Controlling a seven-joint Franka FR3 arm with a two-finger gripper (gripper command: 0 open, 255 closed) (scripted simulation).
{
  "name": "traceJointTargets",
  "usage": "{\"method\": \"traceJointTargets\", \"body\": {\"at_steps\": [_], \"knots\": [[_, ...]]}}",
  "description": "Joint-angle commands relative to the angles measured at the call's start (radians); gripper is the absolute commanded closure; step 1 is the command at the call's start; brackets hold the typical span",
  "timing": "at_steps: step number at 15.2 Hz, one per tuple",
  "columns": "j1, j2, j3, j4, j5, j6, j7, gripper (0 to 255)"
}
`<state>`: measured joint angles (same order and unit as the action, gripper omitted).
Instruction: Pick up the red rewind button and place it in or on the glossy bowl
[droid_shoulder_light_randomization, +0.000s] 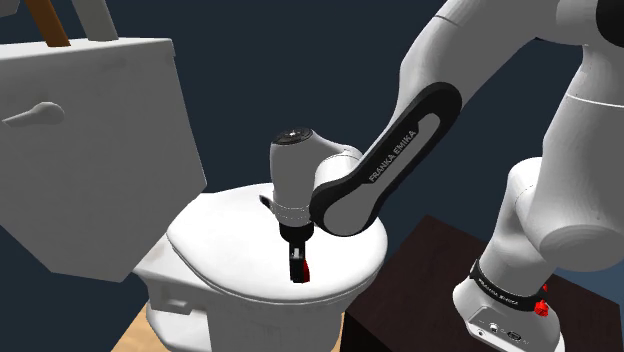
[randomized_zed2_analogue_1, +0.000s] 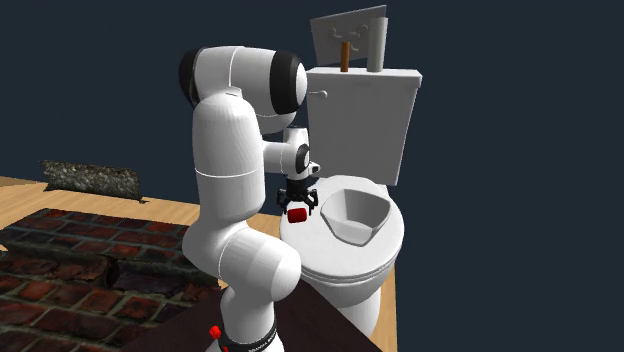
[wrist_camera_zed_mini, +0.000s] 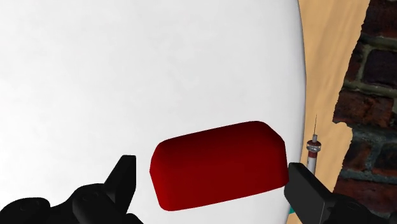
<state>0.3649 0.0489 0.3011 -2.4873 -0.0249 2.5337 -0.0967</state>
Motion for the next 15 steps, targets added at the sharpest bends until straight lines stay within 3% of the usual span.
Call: {"method": "traceJointTargets", "body": {"at_steps": [1,4,5,15], "knots": [[0.0,0.002,0.0,0.0,-0.001,0.002,0.001,0],[0.0,0.002,0.0,0.0,-0.001,0.002,0.001,0],[0.0,0.002,0.0,0.0,-0.001,0.002,0.001,255],[0.0,-0.011,0.001,0.002,0.006,-0.012,-0.004,255]]}}
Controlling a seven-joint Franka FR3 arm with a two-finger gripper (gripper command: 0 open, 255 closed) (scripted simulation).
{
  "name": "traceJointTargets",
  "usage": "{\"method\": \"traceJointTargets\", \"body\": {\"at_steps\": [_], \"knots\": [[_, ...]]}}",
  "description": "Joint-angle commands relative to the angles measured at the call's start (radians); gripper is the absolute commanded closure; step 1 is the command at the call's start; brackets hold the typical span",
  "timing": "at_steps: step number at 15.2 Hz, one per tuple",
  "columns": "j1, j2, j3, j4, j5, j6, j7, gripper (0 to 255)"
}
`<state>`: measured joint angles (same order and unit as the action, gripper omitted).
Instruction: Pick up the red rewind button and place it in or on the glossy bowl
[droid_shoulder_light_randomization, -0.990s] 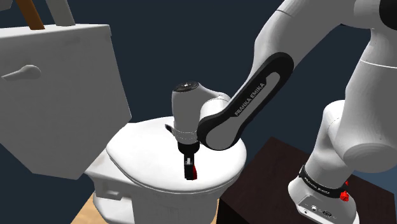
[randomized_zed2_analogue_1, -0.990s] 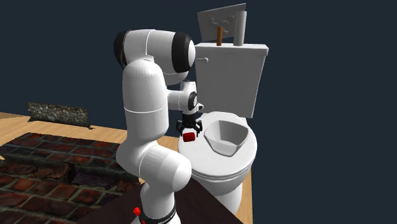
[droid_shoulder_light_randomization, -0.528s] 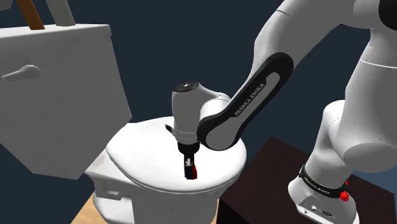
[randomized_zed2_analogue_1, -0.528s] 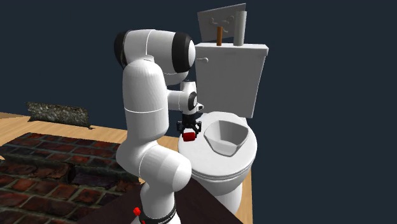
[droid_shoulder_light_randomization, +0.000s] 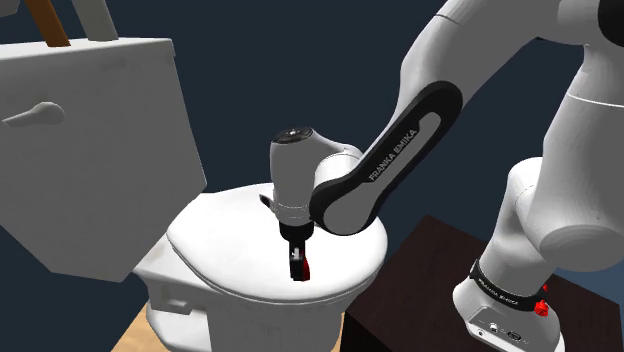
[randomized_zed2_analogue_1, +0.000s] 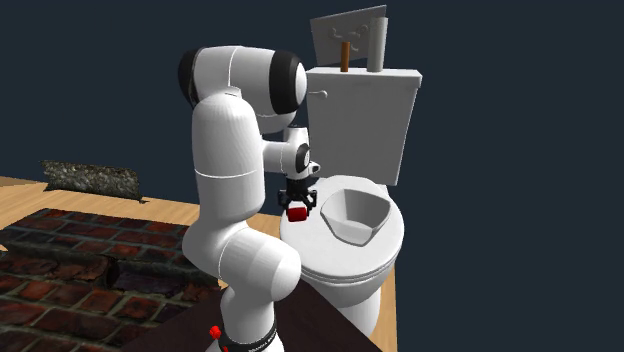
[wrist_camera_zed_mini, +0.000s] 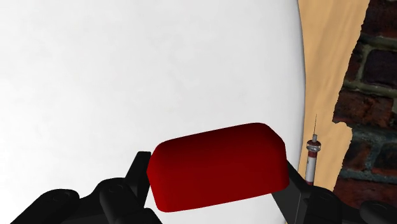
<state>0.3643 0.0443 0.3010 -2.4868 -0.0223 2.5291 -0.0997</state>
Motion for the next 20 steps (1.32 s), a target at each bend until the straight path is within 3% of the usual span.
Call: {"method": "traceJointTargets", "body": {"at_steps": [1,20], "knots": [[0.0,-0.019,0.002,0.004,0.01,-0.022,-0.006,255],[0.006,-0.213,-0.007,0.092,0.084,-0.296,-0.062,255]]}}
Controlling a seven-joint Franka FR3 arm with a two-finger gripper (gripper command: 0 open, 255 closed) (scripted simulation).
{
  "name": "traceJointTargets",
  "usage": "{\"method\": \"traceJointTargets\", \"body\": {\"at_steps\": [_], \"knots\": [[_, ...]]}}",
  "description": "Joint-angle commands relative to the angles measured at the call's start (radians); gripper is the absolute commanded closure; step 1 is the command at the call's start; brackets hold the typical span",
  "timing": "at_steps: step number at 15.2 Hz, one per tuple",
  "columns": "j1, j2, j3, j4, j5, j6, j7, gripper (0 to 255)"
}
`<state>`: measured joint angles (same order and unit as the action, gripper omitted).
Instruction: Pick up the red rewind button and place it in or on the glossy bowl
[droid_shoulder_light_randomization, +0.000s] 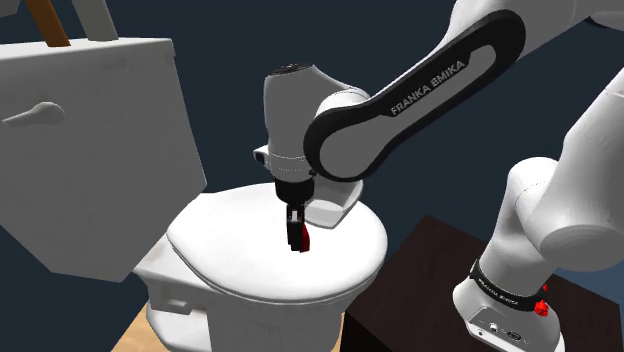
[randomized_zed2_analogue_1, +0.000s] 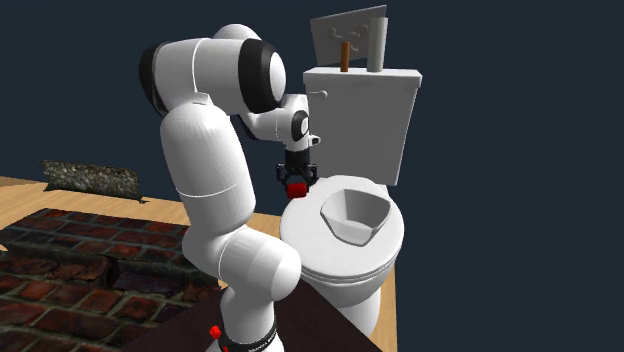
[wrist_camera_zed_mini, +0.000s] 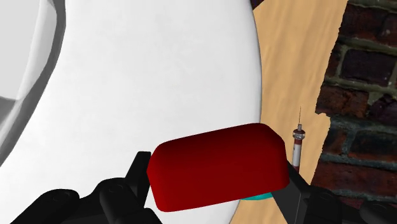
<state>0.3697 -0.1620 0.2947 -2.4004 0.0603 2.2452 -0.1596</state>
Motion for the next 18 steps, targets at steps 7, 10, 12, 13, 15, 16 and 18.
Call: {"method": "traceJointTargets", "body": {"at_steps": [7,10,12,13,15,16,18], "knots": [[0.001,-0.055,-0.008,0.058,0.012,-0.113,-0.011,255],[0.001,-0.072,-0.011,0.084,0.015,-0.155,-0.014,255],[0.001,-0.082,-0.013,0.102,0.016,-0.183,-0.015,255],[0.001,-0.087,-0.015,0.112,0.017,-0.197,-0.016,255],[0.001,-0.093,-0.016,0.123,0.017,-0.214,-0.017,255],[-0.009,-0.098,-0.032,0.116,0.015,-0.214,-0.042,255],[-0.03,-0.106,-0.065,0.106,0.007,-0.213,-0.093,255]]}}
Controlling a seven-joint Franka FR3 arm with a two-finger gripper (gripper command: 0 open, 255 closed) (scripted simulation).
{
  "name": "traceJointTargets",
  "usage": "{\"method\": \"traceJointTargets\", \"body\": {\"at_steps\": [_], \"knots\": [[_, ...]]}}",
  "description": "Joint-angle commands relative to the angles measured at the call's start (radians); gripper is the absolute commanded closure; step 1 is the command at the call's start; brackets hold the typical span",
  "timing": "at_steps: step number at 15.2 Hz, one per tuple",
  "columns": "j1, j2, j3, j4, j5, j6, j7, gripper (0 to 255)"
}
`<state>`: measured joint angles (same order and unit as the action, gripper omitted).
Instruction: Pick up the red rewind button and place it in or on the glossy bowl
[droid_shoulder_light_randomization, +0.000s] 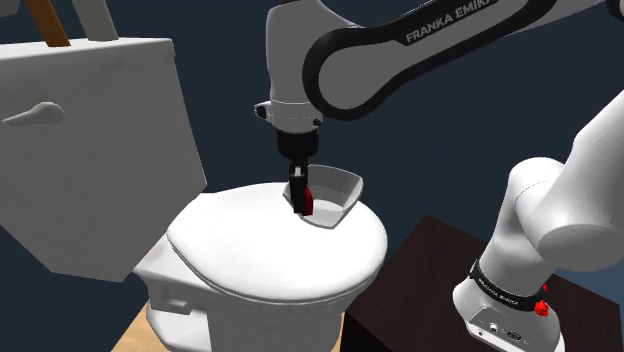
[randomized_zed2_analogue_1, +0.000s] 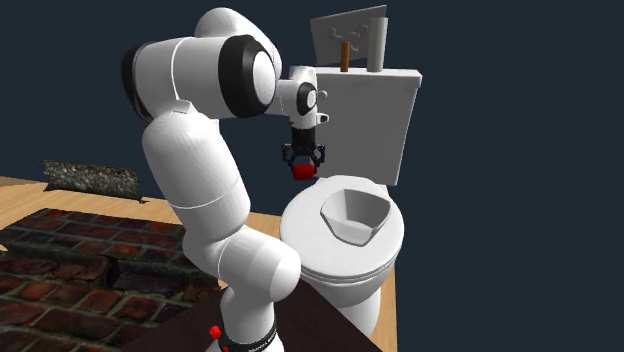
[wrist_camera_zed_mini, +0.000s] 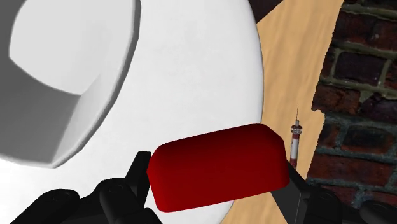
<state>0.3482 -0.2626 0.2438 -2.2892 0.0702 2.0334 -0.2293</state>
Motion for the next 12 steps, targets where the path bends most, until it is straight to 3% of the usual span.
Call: {"method": "traceJointTargets", "body": {"at_steps": [1,12], "knots": [[-0.02,-0.008,-0.031,-0.009,-0.007,0.0,-0.048,255],[-0.14,0.037,-0.206,0.025,-0.06,0.005,-0.313,255]]}}
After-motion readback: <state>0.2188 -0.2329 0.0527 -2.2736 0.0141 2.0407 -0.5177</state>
